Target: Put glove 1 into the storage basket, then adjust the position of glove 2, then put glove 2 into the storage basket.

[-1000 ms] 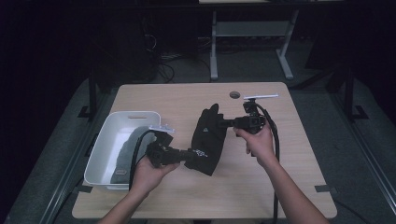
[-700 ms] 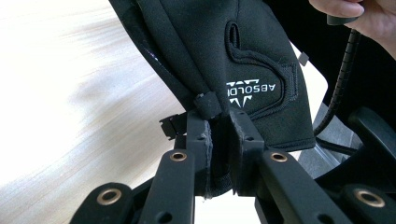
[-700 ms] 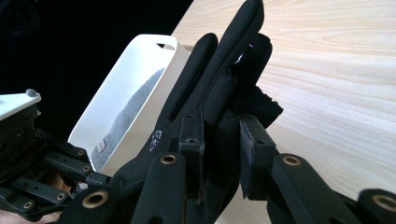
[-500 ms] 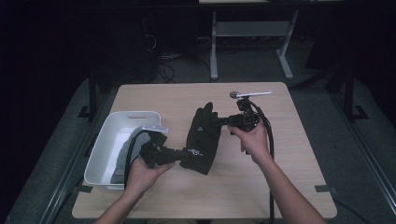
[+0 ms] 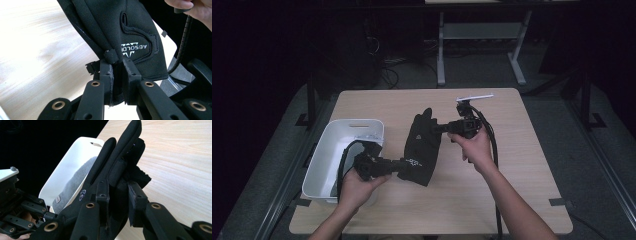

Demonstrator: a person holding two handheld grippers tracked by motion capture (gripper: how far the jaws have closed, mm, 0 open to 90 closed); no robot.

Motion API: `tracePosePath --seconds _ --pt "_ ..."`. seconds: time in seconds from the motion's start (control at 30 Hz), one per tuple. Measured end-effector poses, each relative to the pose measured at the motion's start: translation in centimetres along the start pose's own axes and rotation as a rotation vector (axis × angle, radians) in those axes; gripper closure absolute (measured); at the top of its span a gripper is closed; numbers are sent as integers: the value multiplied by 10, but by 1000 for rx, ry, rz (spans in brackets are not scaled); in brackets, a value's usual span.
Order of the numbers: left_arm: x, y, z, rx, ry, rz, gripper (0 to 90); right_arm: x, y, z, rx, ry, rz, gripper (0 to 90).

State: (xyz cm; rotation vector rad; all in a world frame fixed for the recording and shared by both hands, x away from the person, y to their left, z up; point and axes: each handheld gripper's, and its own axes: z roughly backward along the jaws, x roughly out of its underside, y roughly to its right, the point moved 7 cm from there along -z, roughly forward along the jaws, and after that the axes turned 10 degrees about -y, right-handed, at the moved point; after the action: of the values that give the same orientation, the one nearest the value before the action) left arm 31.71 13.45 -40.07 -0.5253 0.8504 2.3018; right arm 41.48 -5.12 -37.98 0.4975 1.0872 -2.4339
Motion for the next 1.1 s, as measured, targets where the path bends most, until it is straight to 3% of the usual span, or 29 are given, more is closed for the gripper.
tracePosePath --seconds 1.1 --pt "15 -19 41 -35 31 37 807 -25 -33 -34 -29 -36 43 735"
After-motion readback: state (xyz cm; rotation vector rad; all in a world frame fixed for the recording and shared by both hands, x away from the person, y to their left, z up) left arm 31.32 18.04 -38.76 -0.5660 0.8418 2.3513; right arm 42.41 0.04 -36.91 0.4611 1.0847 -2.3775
